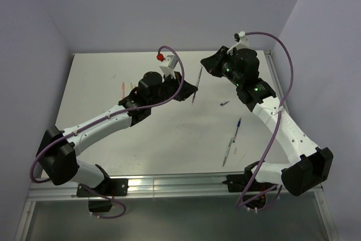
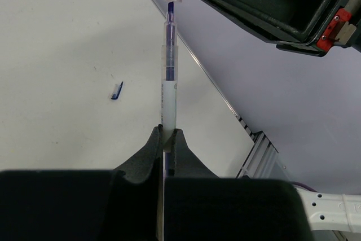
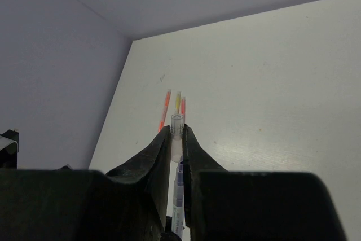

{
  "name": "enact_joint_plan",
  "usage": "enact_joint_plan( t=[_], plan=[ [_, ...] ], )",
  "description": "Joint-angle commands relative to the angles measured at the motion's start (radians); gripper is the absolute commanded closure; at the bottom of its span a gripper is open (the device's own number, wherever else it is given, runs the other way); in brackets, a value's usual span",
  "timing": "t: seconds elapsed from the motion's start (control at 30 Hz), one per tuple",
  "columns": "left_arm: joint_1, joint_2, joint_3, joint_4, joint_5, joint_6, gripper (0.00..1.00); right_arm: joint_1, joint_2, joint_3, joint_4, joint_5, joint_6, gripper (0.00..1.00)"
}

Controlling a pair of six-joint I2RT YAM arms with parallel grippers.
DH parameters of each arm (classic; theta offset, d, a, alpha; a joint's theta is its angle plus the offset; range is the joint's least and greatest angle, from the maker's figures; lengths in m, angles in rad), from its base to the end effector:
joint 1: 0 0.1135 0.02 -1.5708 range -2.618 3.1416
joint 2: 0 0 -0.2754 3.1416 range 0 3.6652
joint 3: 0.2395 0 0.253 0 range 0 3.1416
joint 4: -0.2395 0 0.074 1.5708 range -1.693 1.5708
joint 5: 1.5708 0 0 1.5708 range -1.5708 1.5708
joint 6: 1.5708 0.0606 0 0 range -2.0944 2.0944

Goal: Insert the pens into the pen caps
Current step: Insert the pen cap onto the pen.

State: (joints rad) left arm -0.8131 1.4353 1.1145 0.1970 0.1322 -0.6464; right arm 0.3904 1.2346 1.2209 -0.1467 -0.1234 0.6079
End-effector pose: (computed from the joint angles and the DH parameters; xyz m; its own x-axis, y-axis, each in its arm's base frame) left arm 0.2471 -0.2728 0.3493 -0.5556 -0.2815 -0.7823 0.5955 0.5220 -0.6107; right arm 0.2821 0.1242 0.4087 -0.4011 0.4479 -0.7991 -0.3179 0.7501 0.5800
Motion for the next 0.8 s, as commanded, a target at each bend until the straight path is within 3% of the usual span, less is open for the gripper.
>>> enact_joint_plan(
  t=[0.0,0.77],
  plan=[
    [-0.004,-0.015,0.007,0.012,-0.014,0.024,1.0,0.015,-0.021,0.031,0.007,0.013,-0.01,1.0],
    [0.002,-0.019,0.007,0.012,-0.055,0.028,1.0,0.061,0.0,0.043,-0.007,0.022,-0.033,1.0]
  ],
)
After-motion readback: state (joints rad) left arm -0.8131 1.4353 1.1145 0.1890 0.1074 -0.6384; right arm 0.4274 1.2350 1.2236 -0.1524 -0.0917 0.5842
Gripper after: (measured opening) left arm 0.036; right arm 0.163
